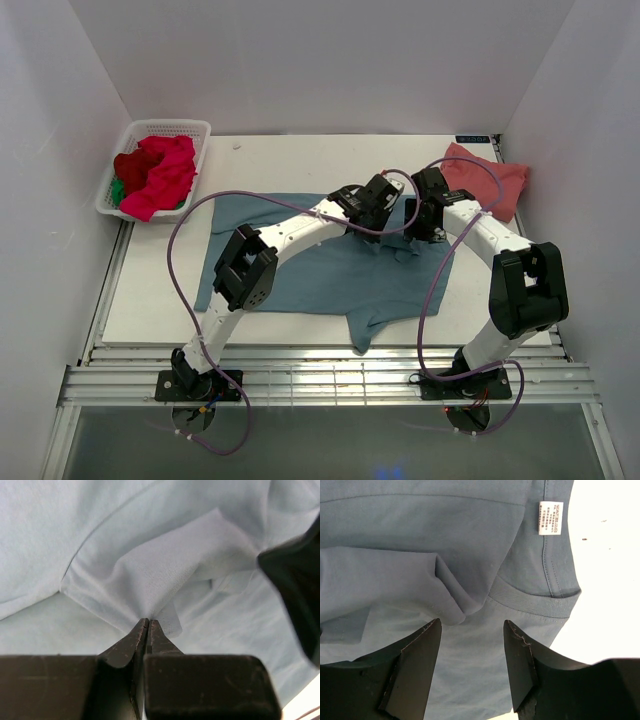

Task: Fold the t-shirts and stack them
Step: Fold the flattened tshirt in 1/3 of the way

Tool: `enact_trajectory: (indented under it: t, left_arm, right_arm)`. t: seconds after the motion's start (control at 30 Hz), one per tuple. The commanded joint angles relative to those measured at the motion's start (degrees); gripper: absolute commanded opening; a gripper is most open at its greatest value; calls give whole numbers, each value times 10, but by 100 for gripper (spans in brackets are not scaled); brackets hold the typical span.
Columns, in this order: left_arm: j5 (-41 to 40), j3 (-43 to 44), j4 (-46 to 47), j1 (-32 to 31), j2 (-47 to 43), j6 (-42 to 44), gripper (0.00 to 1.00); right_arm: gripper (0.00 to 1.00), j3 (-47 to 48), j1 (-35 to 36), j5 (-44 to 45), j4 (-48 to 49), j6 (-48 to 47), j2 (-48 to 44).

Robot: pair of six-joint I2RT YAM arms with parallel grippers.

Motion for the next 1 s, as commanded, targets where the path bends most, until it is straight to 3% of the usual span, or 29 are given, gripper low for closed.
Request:
enact_trajectory:
  t: [0.0, 0.33, 0.73, 0.87, 0.97]
  left_arm:
    - [19, 4, -45, -5, -54, 35, 13]
    - [28, -58, -102, -4, -70, 44, 15]
    - [-56, -36, -105, 14, -32, 67, 18]
    - [-49, -36, -106, 22, -34, 64, 19]
    - [-50, -32, -105, 23, -35, 61, 19]
  right_arm:
    - [59, -12, -2, 2, 0, 1, -12]
    - [59, -10, -2, 14, -19, 7, -11]
    - [58, -25, -2, -7, -23, 20, -15]
    - [45, -39, -2, -38, 2, 19, -10]
    - [42, -43, -2, -66, 23, 18, -1]
